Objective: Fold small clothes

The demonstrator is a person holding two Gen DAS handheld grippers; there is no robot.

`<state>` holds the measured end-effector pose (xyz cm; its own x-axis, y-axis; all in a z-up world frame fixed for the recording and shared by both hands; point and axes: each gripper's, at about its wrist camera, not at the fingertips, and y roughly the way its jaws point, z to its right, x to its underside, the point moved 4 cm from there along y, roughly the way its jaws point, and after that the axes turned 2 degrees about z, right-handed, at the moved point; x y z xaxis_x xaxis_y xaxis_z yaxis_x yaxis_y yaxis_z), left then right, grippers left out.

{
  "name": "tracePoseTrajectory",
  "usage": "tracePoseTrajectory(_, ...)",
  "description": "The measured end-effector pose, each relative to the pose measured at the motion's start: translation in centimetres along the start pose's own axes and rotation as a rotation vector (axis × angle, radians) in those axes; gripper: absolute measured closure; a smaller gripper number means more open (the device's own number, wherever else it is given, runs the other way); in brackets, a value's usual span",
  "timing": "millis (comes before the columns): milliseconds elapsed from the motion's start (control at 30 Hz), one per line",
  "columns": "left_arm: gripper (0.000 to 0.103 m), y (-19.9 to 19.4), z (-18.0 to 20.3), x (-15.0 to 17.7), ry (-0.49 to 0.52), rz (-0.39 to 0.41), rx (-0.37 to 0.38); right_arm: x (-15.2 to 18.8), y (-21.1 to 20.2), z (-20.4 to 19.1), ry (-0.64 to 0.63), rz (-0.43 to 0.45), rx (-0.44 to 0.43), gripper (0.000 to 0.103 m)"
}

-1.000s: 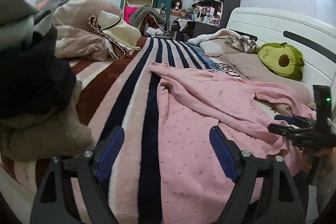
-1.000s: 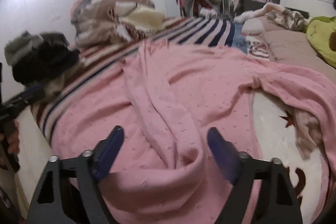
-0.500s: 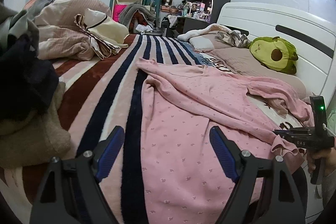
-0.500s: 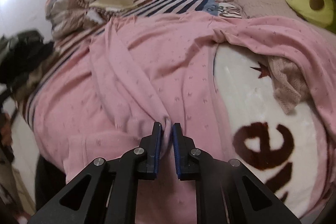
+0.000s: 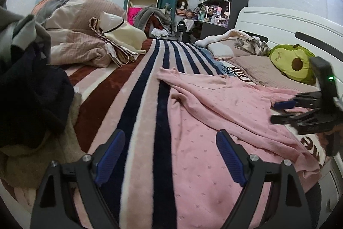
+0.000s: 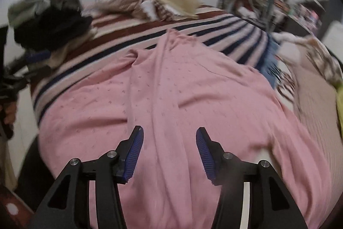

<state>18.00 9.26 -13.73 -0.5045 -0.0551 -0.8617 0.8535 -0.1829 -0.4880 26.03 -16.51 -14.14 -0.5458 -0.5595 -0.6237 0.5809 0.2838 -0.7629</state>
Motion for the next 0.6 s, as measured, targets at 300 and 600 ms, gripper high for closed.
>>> tracePoseTrajectory(300,0.018,3.2,-1.9,0.4,-0.013,-0.035,-0.004,-2.4,7.9,-1.1,-0.091,-0.116,-0.085,0.071)
tracePoseTrajectory(600,0.018,4.1,-2.0,0.4,0.005,-0.028,0.013,-3.2,8.5,3.0,-0.021,-0.104,0.069,0.100)
